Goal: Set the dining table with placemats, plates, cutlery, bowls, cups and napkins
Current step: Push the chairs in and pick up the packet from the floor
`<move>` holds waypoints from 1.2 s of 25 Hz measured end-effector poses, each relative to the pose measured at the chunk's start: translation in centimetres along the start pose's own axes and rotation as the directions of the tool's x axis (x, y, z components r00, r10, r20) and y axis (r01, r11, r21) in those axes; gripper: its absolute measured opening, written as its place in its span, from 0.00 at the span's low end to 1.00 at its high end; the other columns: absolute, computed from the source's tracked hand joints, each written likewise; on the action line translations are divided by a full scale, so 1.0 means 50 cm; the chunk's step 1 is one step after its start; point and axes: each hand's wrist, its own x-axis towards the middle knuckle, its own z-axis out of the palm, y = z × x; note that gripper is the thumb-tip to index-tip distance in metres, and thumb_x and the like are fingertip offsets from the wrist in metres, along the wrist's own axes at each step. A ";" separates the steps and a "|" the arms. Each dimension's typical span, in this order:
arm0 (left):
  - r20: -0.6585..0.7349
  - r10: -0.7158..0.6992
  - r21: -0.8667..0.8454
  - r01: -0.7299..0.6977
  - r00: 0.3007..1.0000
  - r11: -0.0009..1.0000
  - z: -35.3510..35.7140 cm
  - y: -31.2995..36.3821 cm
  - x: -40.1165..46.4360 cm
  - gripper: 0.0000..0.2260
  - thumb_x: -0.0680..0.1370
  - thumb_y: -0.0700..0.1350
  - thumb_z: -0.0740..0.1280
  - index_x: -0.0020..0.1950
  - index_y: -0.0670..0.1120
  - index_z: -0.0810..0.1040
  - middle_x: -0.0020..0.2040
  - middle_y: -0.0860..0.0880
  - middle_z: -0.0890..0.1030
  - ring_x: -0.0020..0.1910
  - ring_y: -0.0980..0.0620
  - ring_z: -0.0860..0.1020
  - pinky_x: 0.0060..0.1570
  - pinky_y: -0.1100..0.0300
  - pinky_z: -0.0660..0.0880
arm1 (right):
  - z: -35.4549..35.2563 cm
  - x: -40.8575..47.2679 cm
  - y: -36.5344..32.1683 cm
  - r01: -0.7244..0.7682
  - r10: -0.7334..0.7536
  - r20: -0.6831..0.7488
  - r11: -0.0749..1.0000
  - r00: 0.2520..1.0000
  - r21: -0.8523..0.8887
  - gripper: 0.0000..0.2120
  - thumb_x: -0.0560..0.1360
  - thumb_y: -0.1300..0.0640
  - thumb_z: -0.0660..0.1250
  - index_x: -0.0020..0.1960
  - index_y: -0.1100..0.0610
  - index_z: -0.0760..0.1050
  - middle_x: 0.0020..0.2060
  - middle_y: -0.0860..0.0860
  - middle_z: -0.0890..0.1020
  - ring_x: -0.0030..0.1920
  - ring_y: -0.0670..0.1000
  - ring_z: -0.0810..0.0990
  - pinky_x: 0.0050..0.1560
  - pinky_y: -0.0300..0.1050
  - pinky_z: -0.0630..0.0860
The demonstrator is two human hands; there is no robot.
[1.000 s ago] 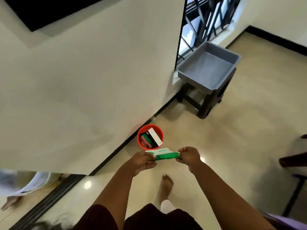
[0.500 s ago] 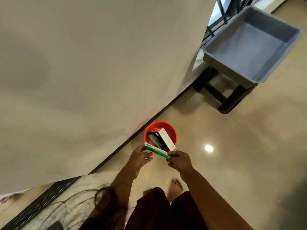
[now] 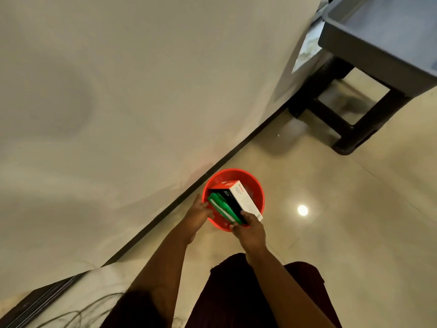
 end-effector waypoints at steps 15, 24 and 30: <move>0.325 0.615 0.864 -0.491 0.718 0.116 0.057 0.243 -0.418 0.23 0.73 0.40 0.71 0.68 0.43 0.73 0.71 0.42 0.70 0.74 0.40 0.62 0.72 0.42 0.62 | -0.252 -0.410 -0.370 0.236 -0.392 -0.113 0.732 0.913 -0.639 0.12 0.75 0.60 0.66 0.59 0.54 0.76 0.60 0.51 0.77 0.54 0.54 0.79 0.54 0.44 0.74; 0.621 0.529 0.781 -0.400 0.578 -0.480 0.149 0.434 -0.514 0.31 0.71 0.45 0.71 0.73 0.44 0.68 0.78 0.37 0.55 0.77 0.34 0.48 0.73 0.37 0.51 | -0.487 -0.542 -0.413 0.017 -0.539 -0.189 0.354 0.821 -0.935 0.17 0.77 0.59 0.62 0.65 0.52 0.72 0.69 0.49 0.69 0.76 0.53 0.56 0.73 0.59 0.51; 0.721 0.564 0.690 -0.494 0.403 -0.530 0.425 0.614 -0.488 0.29 0.63 0.38 0.73 0.64 0.41 0.77 0.72 0.36 0.68 0.73 0.34 0.61 0.67 0.34 0.64 | -0.731 -0.494 -0.490 -0.075 -0.515 -0.285 0.390 0.809 -0.918 0.17 0.77 0.61 0.61 0.65 0.53 0.72 0.65 0.50 0.72 0.76 0.54 0.58 0.73 0.62 0.50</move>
